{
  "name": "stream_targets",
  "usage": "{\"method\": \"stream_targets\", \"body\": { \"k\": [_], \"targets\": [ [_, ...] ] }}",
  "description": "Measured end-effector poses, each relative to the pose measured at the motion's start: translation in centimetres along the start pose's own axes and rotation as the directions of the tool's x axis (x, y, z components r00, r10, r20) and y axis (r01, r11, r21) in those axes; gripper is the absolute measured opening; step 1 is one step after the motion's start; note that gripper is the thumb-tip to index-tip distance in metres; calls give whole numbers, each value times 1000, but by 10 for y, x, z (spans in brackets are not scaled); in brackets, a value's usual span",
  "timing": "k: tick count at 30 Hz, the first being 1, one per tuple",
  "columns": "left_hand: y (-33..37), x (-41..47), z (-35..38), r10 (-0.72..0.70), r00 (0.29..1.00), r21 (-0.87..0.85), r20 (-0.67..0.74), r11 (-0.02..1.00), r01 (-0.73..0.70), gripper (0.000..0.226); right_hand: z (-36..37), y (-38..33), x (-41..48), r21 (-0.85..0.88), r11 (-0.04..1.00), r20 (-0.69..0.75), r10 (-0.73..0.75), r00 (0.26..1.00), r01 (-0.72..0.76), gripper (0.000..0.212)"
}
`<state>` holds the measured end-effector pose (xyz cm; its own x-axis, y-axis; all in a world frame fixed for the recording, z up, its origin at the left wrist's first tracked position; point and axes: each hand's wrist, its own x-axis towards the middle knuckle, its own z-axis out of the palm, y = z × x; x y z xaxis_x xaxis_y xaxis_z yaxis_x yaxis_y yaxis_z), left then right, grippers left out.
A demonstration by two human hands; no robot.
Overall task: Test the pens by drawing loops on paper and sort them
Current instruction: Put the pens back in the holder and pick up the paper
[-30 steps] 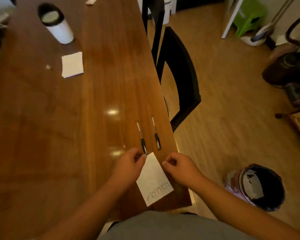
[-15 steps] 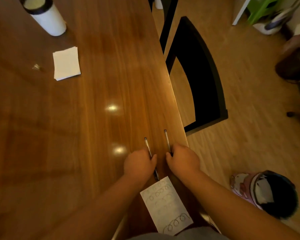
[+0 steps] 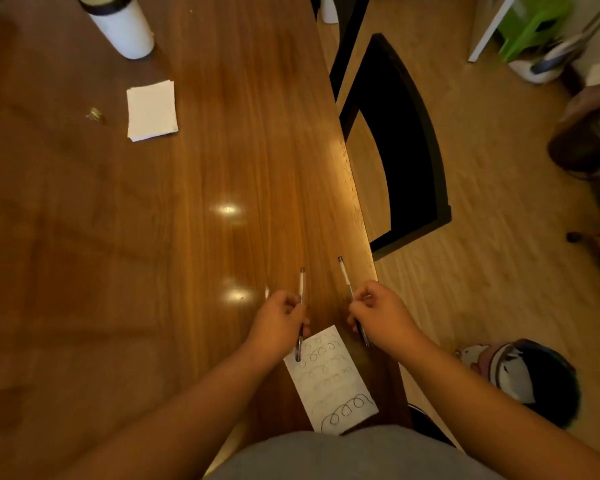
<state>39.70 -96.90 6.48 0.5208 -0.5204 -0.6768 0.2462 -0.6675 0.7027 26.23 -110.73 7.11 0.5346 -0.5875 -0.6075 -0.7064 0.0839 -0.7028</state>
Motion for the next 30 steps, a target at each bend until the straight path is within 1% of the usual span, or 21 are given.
{"method": "stream_targets", "body": {
  "k": [1,2,5,7,11,15,19,23,27,30],
  "targets": [
    [-5,-6,1,-24,1000,-53,15,998,24,6,-2,4,-8,50,999,32,16,999,-17,7],
    [-10,-16,2,-31,999,-70,19,997,32,8,-3,9,-18,79,996,59,29,998,-34,9],
    [-27,-50,6,-36,999,-73,10,997,37,13,-8,26,-50,117,990,105,64,992,-76,20],
    [-40,-72,13,-58,998,-114,2,992,58,13,-11,40,-69,124,987,132,87,987,-103,24],
    [-62,-112,34,-81,996,-221,-41,973,70,12,-22,75,-106,85,986,166,126,978,-141,24],
    [-89,-157,64,-89,988,-332,-124,942,43,13,-38,115,-137,-2,998,199,59,978,-59,25],
    [-122,-203,98,-78,977,-460,-197,888,-22,15,-50,158,-166,-69,998,221,4,975,12,21],
    [-162,-254,123,-98,953,-526,-286,848,-70,17,-51,197,-196,-176,982,319,-11,948,71,20],
    [-209,-311,130,-187,905,-583,-383,809,-79,19,-31,215,-223,-318,940,412,18,911,125,20],
    [-252,-349,126,-286,826,-595,-486,801,-72,17,1,209,-239,-366,909,500,10,866,201,21]
  ]
}}
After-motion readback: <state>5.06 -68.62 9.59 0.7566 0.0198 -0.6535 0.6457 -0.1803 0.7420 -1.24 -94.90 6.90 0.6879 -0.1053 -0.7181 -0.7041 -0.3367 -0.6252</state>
